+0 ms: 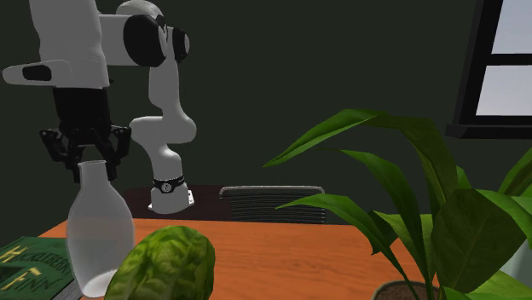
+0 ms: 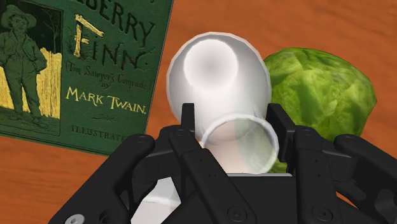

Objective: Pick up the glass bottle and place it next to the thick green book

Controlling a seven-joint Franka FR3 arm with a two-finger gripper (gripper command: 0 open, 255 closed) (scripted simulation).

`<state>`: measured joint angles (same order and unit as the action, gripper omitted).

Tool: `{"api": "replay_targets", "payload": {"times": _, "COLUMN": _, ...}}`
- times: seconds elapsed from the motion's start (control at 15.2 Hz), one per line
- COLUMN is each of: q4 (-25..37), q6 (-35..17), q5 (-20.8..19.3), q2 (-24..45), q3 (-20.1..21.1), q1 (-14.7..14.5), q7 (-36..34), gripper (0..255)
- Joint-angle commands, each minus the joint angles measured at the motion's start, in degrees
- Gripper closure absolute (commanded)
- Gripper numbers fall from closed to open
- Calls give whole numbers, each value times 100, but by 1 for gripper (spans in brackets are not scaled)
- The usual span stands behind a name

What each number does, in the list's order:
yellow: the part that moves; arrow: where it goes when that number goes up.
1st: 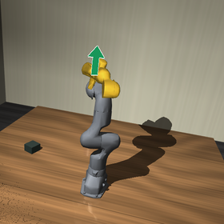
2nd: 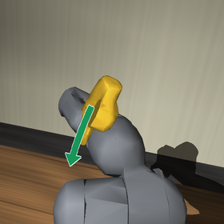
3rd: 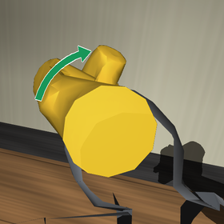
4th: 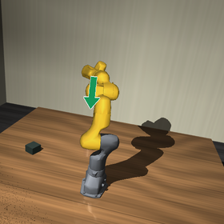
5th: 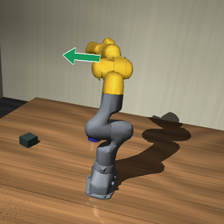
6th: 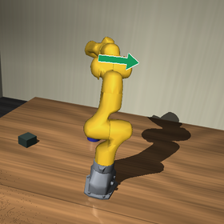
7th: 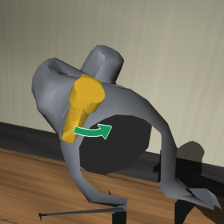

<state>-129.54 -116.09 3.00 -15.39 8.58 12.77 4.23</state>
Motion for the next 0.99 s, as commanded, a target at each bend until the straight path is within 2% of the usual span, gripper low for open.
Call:
{"api": "replay_targets", "payload": {"times": 0.0, "q4": -127, "q6": -165, "q5": 1, "q2": 32, "q3": 7, "q1": -2, "q7": -3, "gripper": 255}}
{"api": "replay_targets", "payload": {"times": 0.4, "q4": -423, "q6": -606, "q5": -7, "q2": 178, "q3": 25, "q1": -4, "q7": -11, "gripper": 255}}
{"api": "replay_targets", "payload": {"times": 0.86, "q4": -422, "q6": -606, "q5": -7, "q2": 180, "q3": 25, "q1": -4, "q7": -11, "gripper": 255}}
{"api": "replay_targets", "payload": {"times": 0.92, "q4": -421, "q6": -606, "q5": -7, "q2": 180, "q3": 25, "q1": -4, "q7": -11, "gripper": 0}}
